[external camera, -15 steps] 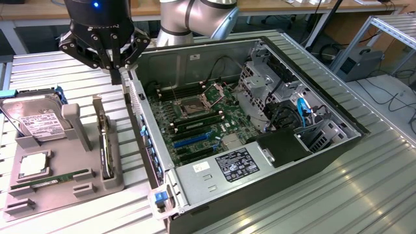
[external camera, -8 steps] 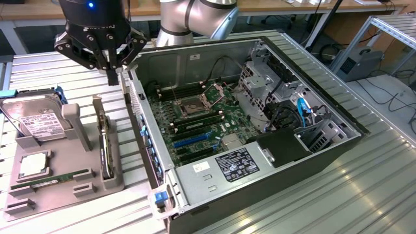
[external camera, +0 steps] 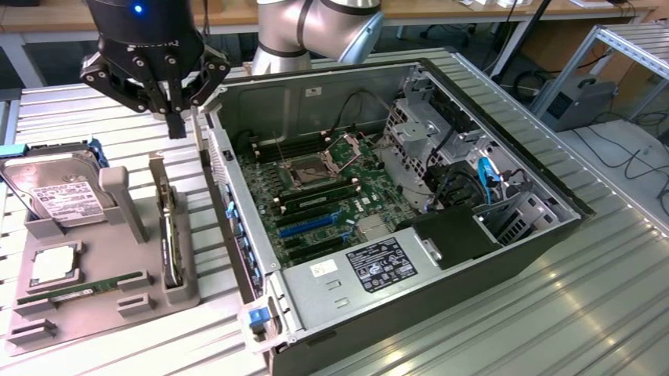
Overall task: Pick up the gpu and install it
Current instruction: 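Reach for the gpu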
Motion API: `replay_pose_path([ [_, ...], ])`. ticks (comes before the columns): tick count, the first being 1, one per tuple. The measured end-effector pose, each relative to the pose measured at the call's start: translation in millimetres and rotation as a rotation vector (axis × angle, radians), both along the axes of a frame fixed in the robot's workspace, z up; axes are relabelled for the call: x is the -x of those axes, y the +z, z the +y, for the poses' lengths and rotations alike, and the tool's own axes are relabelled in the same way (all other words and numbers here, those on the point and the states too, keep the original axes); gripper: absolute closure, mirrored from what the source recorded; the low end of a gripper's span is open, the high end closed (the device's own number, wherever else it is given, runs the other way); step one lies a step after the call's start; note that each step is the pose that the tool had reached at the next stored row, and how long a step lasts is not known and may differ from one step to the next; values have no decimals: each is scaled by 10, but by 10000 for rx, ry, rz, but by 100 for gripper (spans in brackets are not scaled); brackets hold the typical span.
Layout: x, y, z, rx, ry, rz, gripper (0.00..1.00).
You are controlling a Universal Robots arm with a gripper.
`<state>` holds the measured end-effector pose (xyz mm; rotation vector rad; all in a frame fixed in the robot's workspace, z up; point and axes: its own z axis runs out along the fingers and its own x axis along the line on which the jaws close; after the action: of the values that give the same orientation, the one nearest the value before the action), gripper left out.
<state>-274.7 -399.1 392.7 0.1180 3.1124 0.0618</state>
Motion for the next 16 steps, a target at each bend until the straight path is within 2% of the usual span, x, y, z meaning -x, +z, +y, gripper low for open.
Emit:
replay_pose_path([
  [7, 57, -4, -17, 0, 2, 0, 89],
  [16, 91, -4, -102, 0, 1, 1, 89],
])
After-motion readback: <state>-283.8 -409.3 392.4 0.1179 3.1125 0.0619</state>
